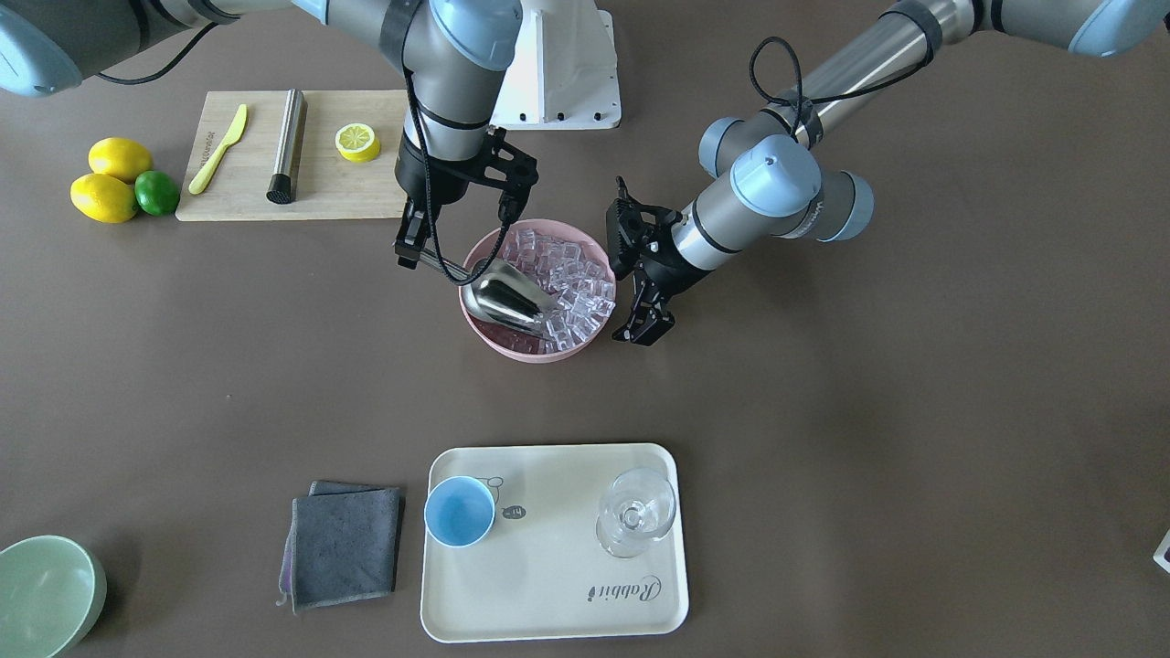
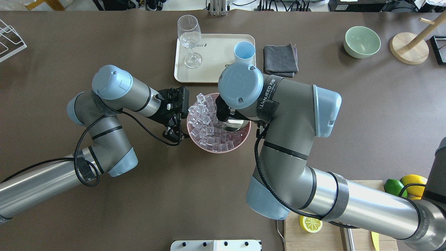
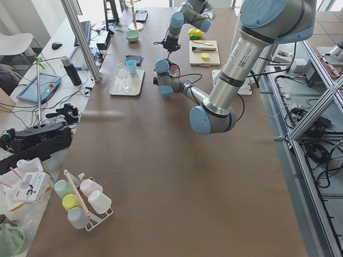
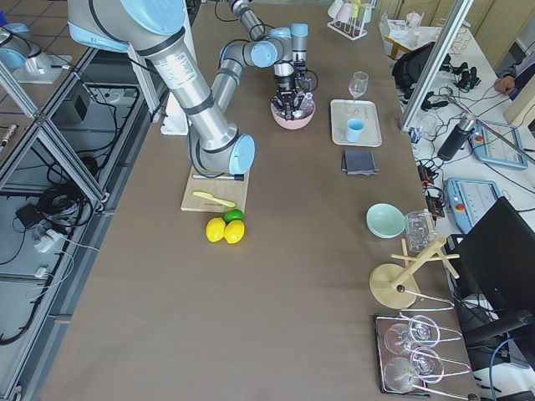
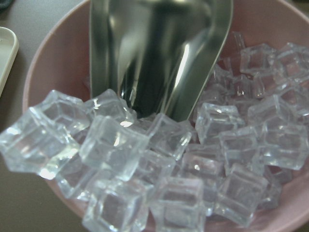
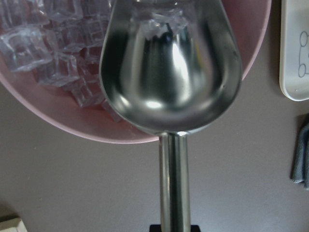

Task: Put ice in cup with scoop
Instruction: 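Drag the scoop through the ice toward the right gripper, filling it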

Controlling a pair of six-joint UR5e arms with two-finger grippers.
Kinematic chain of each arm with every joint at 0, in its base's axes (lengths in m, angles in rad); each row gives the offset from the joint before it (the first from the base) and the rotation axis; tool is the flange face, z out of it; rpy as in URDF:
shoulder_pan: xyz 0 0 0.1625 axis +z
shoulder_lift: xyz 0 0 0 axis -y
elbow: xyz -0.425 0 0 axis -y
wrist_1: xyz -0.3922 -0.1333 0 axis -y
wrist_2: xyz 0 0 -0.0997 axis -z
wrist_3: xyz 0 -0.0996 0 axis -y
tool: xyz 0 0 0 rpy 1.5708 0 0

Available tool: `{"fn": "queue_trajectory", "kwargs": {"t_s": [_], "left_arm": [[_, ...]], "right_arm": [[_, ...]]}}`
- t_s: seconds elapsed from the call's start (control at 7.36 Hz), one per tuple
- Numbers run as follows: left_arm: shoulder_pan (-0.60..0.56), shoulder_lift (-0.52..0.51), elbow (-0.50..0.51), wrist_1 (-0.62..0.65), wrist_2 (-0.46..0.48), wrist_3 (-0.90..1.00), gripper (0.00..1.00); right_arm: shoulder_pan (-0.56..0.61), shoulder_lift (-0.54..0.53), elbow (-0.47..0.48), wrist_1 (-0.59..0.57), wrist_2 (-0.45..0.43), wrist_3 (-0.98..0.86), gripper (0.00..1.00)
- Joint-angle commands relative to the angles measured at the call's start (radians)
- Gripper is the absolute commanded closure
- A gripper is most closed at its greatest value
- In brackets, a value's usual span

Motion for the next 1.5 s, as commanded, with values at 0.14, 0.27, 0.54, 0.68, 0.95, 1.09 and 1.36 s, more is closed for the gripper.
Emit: {"fn": "queue_trajectory", "kwargs": {"t_s": [0.14,0.27,0.54,0.68,0.95,1.09,1.36], "left_arm": [[0.002,0.000,0.000,0.002,0.000,0.000,0.01],[0.002,0.000,0.000,0.003,0.000,0.000,0.01],[0.002,-0.002,0.000,0.003,0.000,0.000,0.01],[0.002,-0.003,0.000,0.003,0.000,0.000,0.01],[0.002,-0.005,0.000,0.005,0.000,0.000,0.01],[0.002,-0.005,0.000,0.005,0.000,0.000,0.01],[0.002,-0.005,0.000,0.005,0.000,0.000,0.01]], "right_arm": [[-0.013,-0.097,0.036,0.182,0.001,0.082,1.00],[-0.013,-0.124,0.050,0.231,0.001,0.084,1.00],[-0.013,-0.176,0.063,0.335,0.003,0.109,1.00],[-0.013,-0.216,0.074,0.407,0.024,0.109,1.00],[-0.016,-0.252,0.079,0.499,0.041,0.145,1.00],[-0.013,-0.252,0.086,0.521,0.046,0.150,1.00],[-0.013,-0.298,0.099,0.634,0.078,0.156,1.00]]}}
